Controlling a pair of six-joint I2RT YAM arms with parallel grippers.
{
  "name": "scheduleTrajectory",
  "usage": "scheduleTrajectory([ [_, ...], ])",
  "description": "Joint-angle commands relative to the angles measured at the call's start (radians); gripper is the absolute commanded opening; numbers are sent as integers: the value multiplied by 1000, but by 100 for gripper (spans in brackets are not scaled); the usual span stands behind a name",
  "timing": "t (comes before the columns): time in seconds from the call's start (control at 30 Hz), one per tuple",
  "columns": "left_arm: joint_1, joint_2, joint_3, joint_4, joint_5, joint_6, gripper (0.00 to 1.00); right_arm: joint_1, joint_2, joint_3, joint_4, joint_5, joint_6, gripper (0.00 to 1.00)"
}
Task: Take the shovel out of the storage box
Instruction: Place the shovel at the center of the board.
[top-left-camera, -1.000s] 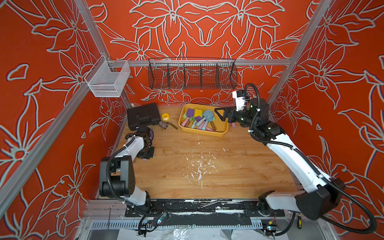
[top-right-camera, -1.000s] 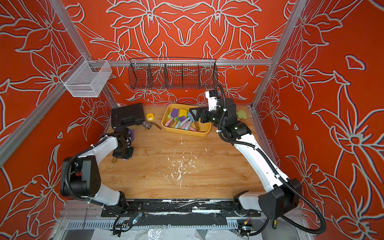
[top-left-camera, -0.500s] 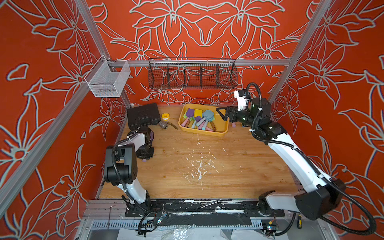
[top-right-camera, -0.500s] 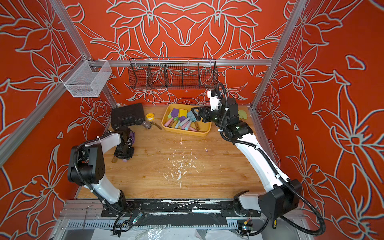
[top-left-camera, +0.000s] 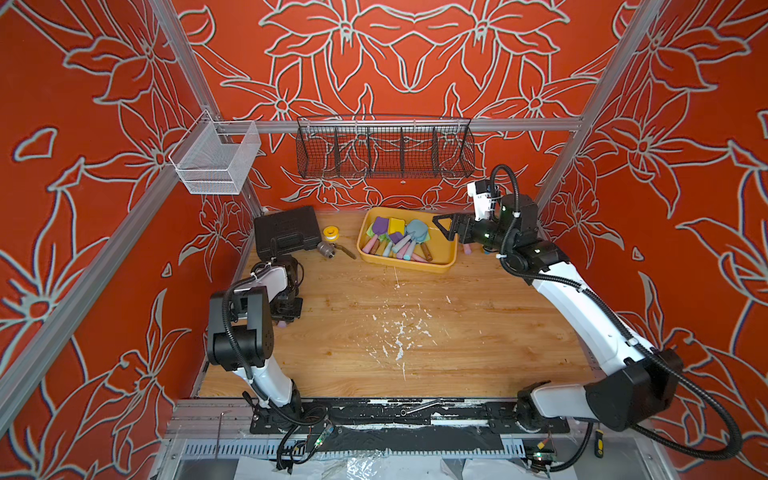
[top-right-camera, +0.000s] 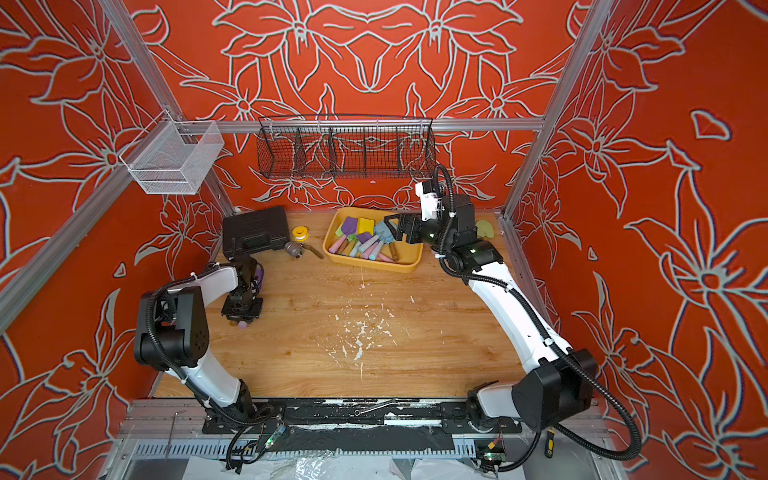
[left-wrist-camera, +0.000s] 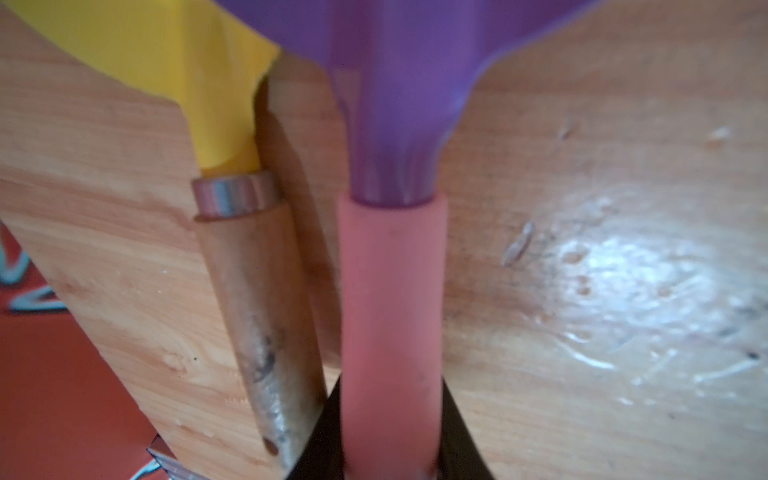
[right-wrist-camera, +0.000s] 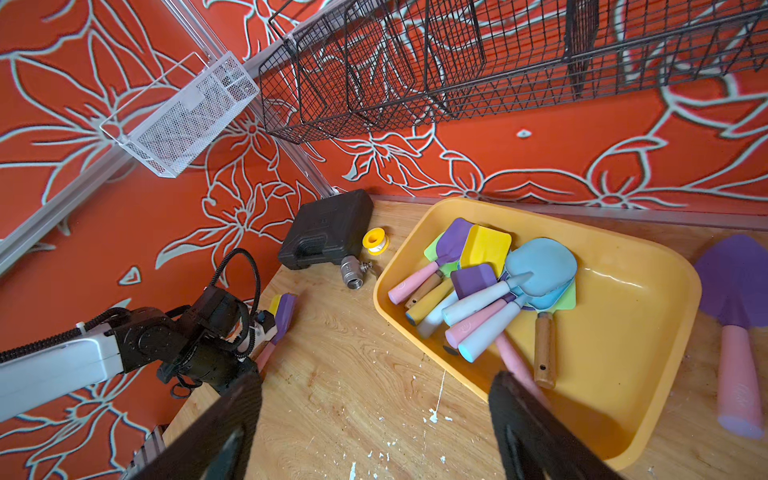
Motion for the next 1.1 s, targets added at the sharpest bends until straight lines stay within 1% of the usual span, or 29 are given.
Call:
scheduleTrajectory([
  [0.0,7,3,-21,-32,-8,1,12,-6,5,7,34,-31,18,88],
  [0.03,7,4,-18,-34,-10,-2,19,-6,4,4,35,-33,21,88],
  [0.13,7,-1,-18,-29,-15,-10,38,-8,-5,-8,35,-32,26,88],
  [0.17,7,-5,-20,-24,-15,-11,42,-8,-9,-12,37,-32,27,88],
  [0.2,6,-6,-20,-20,-13,-14,45,-8,-13,-18,39,-30,27,88],
  [0.37,6,-6,-7,-26,-13,-22,47,-10,-26,-35,40,-29,37,88],
  [0.57,6,-21,15,-47,-7,-30,47,-11,-30,-46,47,-26,45,88],
  [0.8,6,-74,44,-88,-2,-40,47,-11,-13,-44,59,-26,65,88],
  [0.93,7,-112,73,-114,-15,-46,51,-11,7,-41,67,-24,87,88],
  [1.0,7,-125,108,-143,-7,-62,53,-11,29,-23,37,8,104,88],
  [1.07,6,-126,167,-195,9,-69,55,-11,87,43,-71,78,128,86],
])
